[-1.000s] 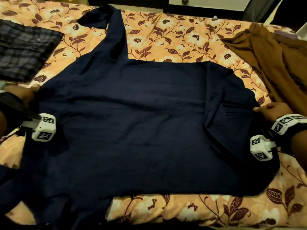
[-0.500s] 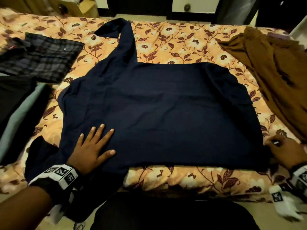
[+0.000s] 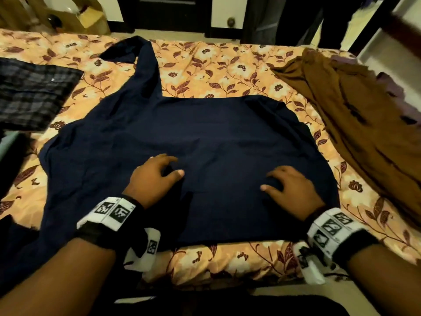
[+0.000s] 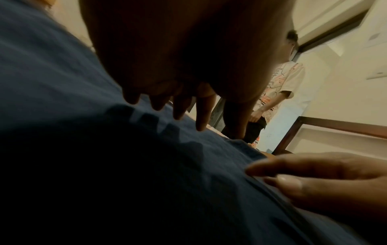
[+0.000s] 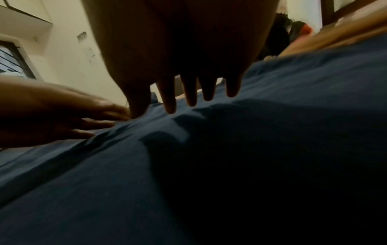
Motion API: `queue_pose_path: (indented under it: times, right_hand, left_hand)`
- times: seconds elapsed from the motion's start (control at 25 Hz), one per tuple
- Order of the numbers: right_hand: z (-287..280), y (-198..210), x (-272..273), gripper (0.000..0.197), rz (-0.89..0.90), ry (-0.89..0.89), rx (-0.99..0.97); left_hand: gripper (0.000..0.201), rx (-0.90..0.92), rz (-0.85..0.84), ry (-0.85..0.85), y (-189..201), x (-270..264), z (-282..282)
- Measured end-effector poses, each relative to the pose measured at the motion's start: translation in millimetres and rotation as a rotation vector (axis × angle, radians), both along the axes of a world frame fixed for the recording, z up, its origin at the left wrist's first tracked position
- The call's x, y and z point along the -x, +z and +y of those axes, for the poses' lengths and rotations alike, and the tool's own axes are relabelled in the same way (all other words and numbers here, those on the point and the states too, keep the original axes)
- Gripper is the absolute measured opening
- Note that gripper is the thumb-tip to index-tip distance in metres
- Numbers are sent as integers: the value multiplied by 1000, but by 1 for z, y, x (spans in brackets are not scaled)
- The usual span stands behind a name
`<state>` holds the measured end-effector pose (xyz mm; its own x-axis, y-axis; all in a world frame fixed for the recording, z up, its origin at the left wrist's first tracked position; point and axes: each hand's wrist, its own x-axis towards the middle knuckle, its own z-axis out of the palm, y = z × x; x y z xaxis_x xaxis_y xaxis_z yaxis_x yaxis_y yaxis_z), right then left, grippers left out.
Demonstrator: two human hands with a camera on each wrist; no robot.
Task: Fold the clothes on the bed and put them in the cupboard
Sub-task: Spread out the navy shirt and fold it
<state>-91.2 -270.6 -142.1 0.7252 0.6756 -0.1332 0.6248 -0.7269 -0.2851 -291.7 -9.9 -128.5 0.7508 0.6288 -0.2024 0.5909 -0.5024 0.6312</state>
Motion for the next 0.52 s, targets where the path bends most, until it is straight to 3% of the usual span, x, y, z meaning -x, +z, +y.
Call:
queue_pose_path:
  times: [0.12,0.2,0.28,0.36,0.4,0.44,0.52]
  right_hand:
    - [75,-26,37,64,166,268,92]
    - [72,-40,28,76,155,315,220]
    - [29,-44,-14,89,89,67,287]
    - [-23,-35,-54,90,85,-300,361]
    - [-38,-26,-58,89,85,-392,418]
    - [-40,-19,-47,88,83,-393,447]
    - [-15,-18,11,90,115,-146,377]
  left_hand:
    - [64,4,135,-77,-33,-42,-22]
    - [69,-54,217,-111,-52,-44,-22]
    - [72,-131,255,-134,-61,-33,-21]
    - [73,-131,274,-122,-61,-25,-21]
    - [74,-114,286,-111,-59,-22,-24]
    - [75,-104,297,-96,-55,-18,-30]
    - [78,-120,334,-110,-51,-2,-56]
